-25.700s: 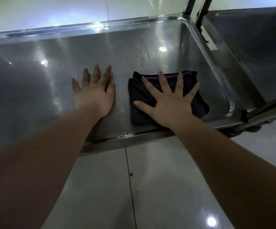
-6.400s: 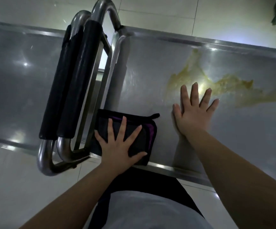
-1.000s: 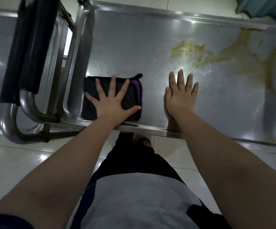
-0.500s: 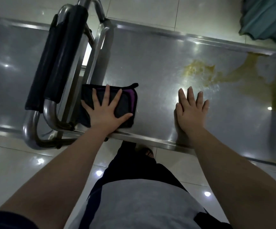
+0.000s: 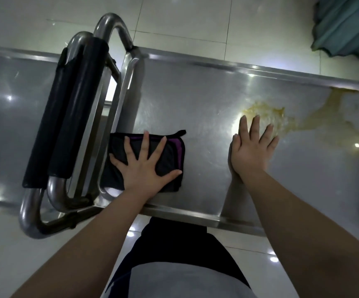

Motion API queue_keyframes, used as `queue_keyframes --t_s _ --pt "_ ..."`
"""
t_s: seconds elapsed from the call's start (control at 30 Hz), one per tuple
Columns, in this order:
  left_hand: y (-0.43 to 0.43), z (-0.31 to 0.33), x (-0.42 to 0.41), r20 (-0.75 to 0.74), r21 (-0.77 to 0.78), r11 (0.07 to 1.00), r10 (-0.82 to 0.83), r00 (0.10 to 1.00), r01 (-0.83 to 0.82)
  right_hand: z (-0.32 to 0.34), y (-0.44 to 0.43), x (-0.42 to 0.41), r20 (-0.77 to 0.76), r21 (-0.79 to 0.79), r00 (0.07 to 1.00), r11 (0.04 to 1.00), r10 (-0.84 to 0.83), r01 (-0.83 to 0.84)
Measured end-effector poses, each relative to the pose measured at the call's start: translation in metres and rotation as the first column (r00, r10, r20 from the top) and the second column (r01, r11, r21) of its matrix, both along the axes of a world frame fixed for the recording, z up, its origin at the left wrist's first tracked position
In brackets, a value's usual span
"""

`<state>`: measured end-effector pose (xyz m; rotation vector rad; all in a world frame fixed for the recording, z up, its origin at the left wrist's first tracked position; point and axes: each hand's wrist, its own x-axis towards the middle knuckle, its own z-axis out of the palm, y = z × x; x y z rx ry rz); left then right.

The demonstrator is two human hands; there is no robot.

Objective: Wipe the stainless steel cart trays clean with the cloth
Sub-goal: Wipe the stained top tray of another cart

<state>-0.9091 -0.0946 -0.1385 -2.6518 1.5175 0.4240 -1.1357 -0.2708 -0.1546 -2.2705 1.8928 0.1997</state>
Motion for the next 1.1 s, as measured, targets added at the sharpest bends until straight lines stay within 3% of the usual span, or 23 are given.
queue_keyframes --t_s 0.27,0.37,0.5,0.6,0.7,0.8,0.9,1.1 --pt "-0.126 0.003 -0.073 -0.032 -0.027 0.943 -0.332 0.943 0.331 -0.002 -0.01 -0.007 0.032 0.027 0.999 1.0 -0.008 0.007" --pt "-0.128 -0.001 -0.031 -0.044 -0.048 0.967 -0.252 0.967 0.25 -0.001 -0.011 -0.006 0.046 0.042 0.999 0.999 -0.018 0.016" --pt "-0.14 0.001 0.052 -0.023 0.016 1.0 0.023 0.999 -0.023 -0.002 -0.004 -0.003 0.024 0.032 1.0 0.999 -0.007 0.006" --pt "-0.16 0.002 0.051 0.001 0.044 0.993 0.105 0.994 -0.105 -0.001 -0.006 -0.002 0.005 0.038 1.0 0.999 -0.007 0.007" --pt "-0.197 0.003 0.004 -0.069 0.015 0.996 0.087 0.994 -0.086 -0.001 -0.008 -0.002 -0.019 0.047 1.0 0.999 0.006 -0.005" --pt "-0.225 0.006 -0.05 -0.112 0.025 0.993 -0.108 0.988 0.112 -0.001 -0.007 -0.004 -0.032 0.047 0.999 0.999 0.01 -0.008" --pt "-0.228 0.003 -0.049 -0.112 0.019 0.978 -0.205 0.972 0.208 0.002 -0.009 -0.006 -0.018 0.053 1.0 0.998 0.016 -0.015" --pt "-0.227 0.001 0.082 -0.039 0.015 1.0 0.015 0.999 -0.015 0.005 -0.008 -0.003 -0.026 0.079 1.0 0.997 0.009 -0.007"
